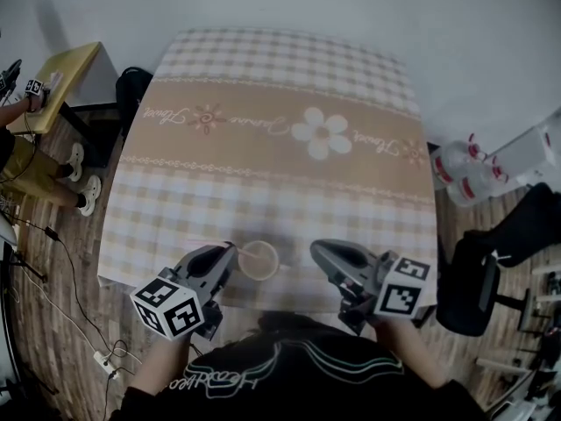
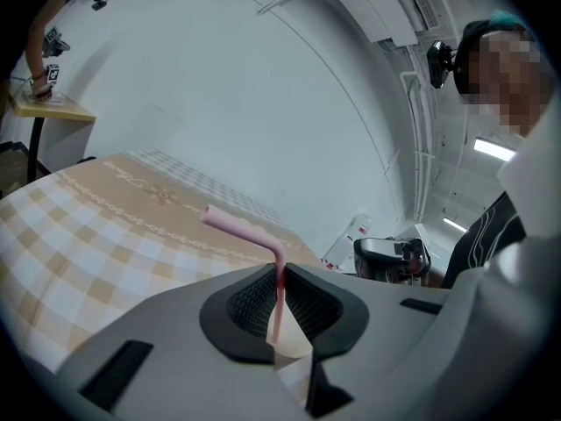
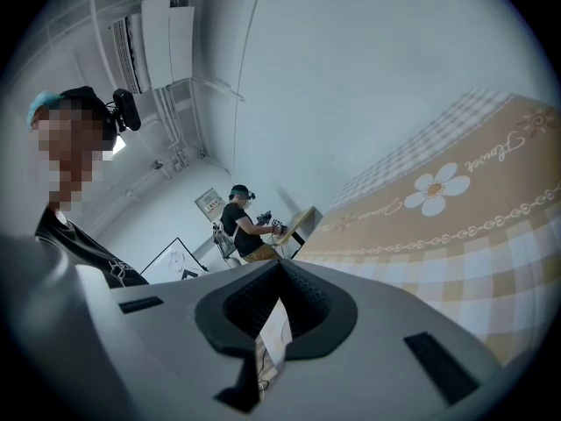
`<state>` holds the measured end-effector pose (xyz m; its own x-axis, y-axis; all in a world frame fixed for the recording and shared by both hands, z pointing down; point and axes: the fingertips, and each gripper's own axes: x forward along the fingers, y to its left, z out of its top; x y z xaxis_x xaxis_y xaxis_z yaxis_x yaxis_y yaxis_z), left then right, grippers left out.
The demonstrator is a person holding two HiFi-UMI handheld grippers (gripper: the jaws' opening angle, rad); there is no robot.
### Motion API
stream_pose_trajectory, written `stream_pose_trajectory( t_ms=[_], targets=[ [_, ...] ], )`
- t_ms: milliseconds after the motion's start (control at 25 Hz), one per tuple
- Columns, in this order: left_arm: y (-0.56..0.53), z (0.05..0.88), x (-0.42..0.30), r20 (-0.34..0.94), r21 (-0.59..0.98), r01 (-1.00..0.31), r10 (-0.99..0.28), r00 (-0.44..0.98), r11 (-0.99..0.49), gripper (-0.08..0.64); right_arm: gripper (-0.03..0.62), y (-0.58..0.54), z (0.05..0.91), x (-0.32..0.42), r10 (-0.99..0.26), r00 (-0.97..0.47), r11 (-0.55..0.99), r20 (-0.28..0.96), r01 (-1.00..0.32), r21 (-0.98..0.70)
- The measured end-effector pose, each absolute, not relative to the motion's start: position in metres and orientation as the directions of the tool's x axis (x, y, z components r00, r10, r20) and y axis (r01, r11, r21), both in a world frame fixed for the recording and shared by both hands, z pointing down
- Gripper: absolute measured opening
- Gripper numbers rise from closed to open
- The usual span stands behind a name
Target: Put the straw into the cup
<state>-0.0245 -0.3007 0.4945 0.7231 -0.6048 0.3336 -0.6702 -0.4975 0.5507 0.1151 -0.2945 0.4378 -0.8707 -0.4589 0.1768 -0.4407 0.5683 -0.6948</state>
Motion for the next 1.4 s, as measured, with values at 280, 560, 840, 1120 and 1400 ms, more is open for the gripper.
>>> stream_pose_trajectory(
  t_ms=[280,560,840,1120,1400],
  targets=[
    [-0.3,0.507,-0.022,0.345,0.554,-0.67,-0.596,0.725,-0.494,0.025,0.012,-0.296,0.438,0.117,-0.459,-0.871,0.568,0.174,-0.438,-0.697],
    [-0.302,0.509,-0.023,0.341,0.554,-0.665,-0.591,0.731,-0.501,0.026,0.012,-0.295,0.437,0.115,-0.449,-0.877,0.577,0.173,-0.432,-0.693],
    [-0.302,0.517,-0.024,0.357,0.581,-0.655,-0.572,0.739,-0.483,0.026,0.012,-0.293,0.438,0.114,-0.453,-0.874,0.57,0.178,-0.437,-0.695],
    [-0.297,0.524,-0.028,0.38,0.59,-0.66,-0.562,0.735,-0.464,0.037,0.012,-0.284,0.436,0.112,-0.458,-0.871,0.572,0.18,-0.443,-0.691],
    [-0.285,0.526,-0.046,0.414,0.585,-0.695,-0.583,0.699,-0.417,0.123,0.012,-0.271,0.435,0.104,-0.462,-0.871,0.571,0.169,-0.438,-0.695]
  ],
)
